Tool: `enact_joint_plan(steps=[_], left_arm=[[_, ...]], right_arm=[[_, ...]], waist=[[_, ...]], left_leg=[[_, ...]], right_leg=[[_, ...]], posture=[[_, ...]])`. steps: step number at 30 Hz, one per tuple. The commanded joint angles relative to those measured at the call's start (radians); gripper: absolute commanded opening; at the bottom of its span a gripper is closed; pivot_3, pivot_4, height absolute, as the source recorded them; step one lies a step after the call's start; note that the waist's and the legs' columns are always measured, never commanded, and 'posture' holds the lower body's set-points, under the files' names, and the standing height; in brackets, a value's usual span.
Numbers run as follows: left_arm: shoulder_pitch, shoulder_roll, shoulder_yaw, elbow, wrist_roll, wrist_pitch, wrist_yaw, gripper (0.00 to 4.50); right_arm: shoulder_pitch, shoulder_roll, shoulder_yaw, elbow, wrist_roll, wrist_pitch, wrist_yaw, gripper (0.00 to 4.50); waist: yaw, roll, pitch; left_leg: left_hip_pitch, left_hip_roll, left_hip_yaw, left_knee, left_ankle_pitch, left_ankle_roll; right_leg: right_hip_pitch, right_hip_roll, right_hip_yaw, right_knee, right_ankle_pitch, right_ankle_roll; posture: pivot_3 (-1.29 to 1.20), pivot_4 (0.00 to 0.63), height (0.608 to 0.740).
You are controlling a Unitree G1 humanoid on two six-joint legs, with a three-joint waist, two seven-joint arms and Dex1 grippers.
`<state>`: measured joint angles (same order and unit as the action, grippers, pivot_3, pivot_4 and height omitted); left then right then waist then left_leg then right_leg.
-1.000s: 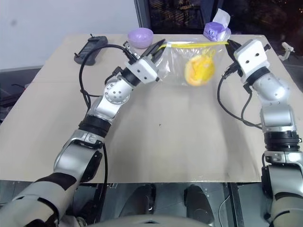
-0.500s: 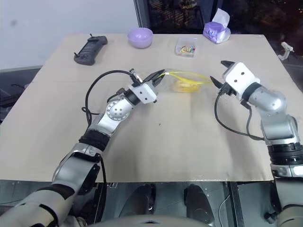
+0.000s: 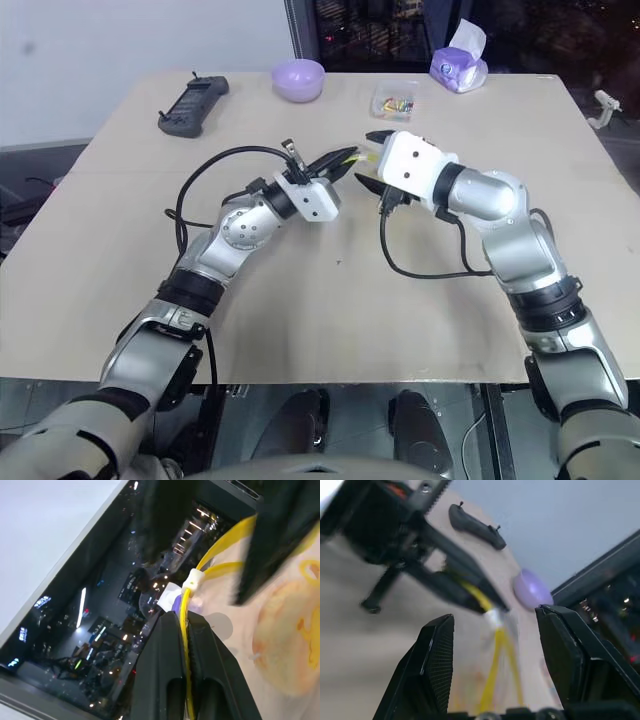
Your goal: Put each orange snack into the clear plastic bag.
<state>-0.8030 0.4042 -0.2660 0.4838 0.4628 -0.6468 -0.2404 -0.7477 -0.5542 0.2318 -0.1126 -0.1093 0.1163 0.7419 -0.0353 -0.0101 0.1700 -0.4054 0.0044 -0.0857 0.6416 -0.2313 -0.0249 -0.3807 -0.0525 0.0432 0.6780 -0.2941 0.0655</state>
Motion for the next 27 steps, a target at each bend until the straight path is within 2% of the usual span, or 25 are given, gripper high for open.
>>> enact_joint_plan(steps=[1, 16, 19, 22, 27], left_arm=[[-0.013, 0.02, 0.001, -0.061, 0.016, 0.023, -0.012, 0.0], [-0.006, 0.017, -0.004, -0.098, 0.004, 0.068, -0.039, 0.0], [-0.007, 0.015, -0.005, -0.098, 0.004, 0.071, -0.041, 0.0], [-0.009, 0.013, -0.006, -0.096, 0.005, 0.074, -0.04, 0.0], [-0.009, 0.011, -0.008, -0.094, 0.005, 0.076, -0.038, 0.0]], right_arm=[[-0.034, 0.019, 0.007, -0.001, -0.017, -0.041, -0.008, 2.81], [-0.045, 0.03, 0.013, 0.078, -0.12, -0.172, -0.058, 2.81], [-0.046, 0.036, 0.009, 0.083, -0.129, -0.194, -0.069, 1.57], [-0.043, 0.038, 0.01, 0.085, -0.132, -0.204, -0.07, 0.14], [-0.043, 0.042, 0.009, 0.092, -0.137, -0.212, -0.069, 0.06]], waist=[[-0.001, 0.0, 0.0], [-0.004, 0.0, 0.0], [-0.004, 0.0, 0.0], [-0.004, 0.0, 0.0], [-0.004, 0.0, 0.0]], left_leg=[[0.0, 0.0, 0.0, 0.0, 0.0, 0.0], [0.0, 0.0, 0.0, 0.0, 0.0, 0.0], [0.0, 0.0, 0.0, 0.0, 0.0, 0.0], [0.0, 0.0, 0.0, 0.0, 0.0, 0.0], [0.0, 0.0, 0.0, 0.0, 0.0, 0.0]], right_leg=[[0.0, 0.0, 0.0, 0.0, 0.0, 0.0], [0.0, 0.0, 0.0, 0.001, 0.0, 0.0], [0.0, 0.0, 0.0, 0.0, 0.0, 0.0], [0.0, 0.0, 0.0, 0.0, 0.0, 0.0], [0.0, 0.0, 0.0, 0.0, 0.0, 0.0]], posture=[[0.0, 0.15, 0.74], [0.0, 0.15, 0.74], [0.0, 0.15, 0.74], [0.0, 0.15, 0.74], [0.0, 0.15, 0.74]])
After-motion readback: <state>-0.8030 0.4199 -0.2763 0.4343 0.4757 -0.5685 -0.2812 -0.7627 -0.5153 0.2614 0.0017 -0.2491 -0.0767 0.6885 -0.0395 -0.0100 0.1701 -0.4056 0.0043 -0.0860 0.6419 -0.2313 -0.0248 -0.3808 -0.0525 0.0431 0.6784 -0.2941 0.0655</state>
